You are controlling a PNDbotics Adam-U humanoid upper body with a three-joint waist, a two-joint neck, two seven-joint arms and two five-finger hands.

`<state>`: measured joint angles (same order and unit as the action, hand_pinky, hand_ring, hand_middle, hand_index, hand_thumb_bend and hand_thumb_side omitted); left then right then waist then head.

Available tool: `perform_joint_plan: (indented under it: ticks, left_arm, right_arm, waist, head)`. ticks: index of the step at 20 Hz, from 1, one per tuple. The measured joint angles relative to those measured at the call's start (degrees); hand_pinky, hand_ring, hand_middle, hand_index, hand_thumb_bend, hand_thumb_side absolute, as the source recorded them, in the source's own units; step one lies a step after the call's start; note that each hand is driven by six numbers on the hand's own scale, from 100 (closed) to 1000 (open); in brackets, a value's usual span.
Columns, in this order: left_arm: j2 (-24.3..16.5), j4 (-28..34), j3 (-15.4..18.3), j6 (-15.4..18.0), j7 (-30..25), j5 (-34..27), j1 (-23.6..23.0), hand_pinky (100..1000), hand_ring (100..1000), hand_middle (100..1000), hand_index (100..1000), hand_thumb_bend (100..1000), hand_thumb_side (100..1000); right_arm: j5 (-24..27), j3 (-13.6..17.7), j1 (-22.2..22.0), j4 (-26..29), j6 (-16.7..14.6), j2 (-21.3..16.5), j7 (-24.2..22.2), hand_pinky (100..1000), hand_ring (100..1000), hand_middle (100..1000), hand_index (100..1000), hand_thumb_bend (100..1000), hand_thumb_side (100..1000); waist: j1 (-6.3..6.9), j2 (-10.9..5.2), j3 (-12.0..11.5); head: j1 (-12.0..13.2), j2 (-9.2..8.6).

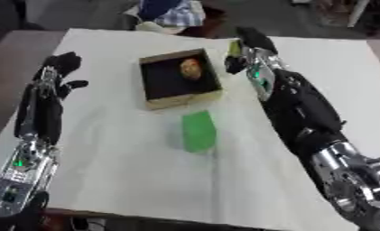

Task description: Pick up objects on the table and place them in the box.

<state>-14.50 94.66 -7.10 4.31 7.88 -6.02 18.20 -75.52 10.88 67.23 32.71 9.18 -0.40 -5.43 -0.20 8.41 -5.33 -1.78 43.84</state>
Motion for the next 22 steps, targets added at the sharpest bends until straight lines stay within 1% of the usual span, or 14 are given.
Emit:
perform_joint_plan:
  ticks: [5,12,15,16,19,20,22]
  left_arm:
    - [0.0,0.0,0.0,0.0,0.0,0.0,0.0,716,886,753,819,100,923]
    - [0.0,0.0,0.0,0.0,0.0,0.0,0.0,716,887,754,819,100,923]
    - [0.0,0.0,0.0,0.0,0.0,0.0,0.0,716,888,754,818,100,923]
    - [0.0,0.0,0.0,0.0,0.0,0.0,0.0,716,888,754,818,100,923]
    - [0.0,0.0,0.0,0.0,0.0,0.0,0.0,716,889,754,818,100,923]
    - [0.0,0.0,0.0,0.0,0.0,0.0,0.0,716,889,754,818,100,923]
    - [0.0,0.0,0.0,0.0,0.0,0.0,0.0,716,890,754,818,100,923]
  right_arm:
    - [0.7,-1.1,-0.1,1.8,-4.1,1.4,-2.4,590,615,854,994,100,164]
    - [0.6,-3.6,-1.0,2.5,-8.4,4.0,-4.9,606,629,862,995,100,189]
    - [-0.1,-4.2,-1.4,2.5,-9.1,4.9,-5.4,631,654,867,995,100,206]
    - [-0.3,-4.3,-1.6,2.5,-9.2,5.1,-5.4,658,674,869,995,100,205]
    - [-1.7,-4.3,-2.0,2.9,-9.3,5.8,-4.2,687,698,872,994,100,222]
    - [-2.2,-4.2,-2.2,3.0,-9.3,6.0,-3.5,711,727,880,995,100,266]
    - [-3.0,-4.2,-2.6,3.1,-9.2,6.4,-2.1,727,749,884,996,100,311]
  waist:
    - [0.00,0.00,0.0]
    - [0.00,0.00,0.0]
    - [0.00,0.00,-0.1]
    - [0.00,0.00,-0.1]
    - [0.00,0.00,-0.2]
    - [0.00,0.00,-0.2]
    - [0.00,0.00,-0.3]
  head:
    - [0.0,0.00]
    - [-0.3,0.00]
    - [-0.5,0.00]
    - [-0.6,0.00]
    - [-0.8,0.00]
    - [-0.8,0.00]
    - [-0.9,0.00]
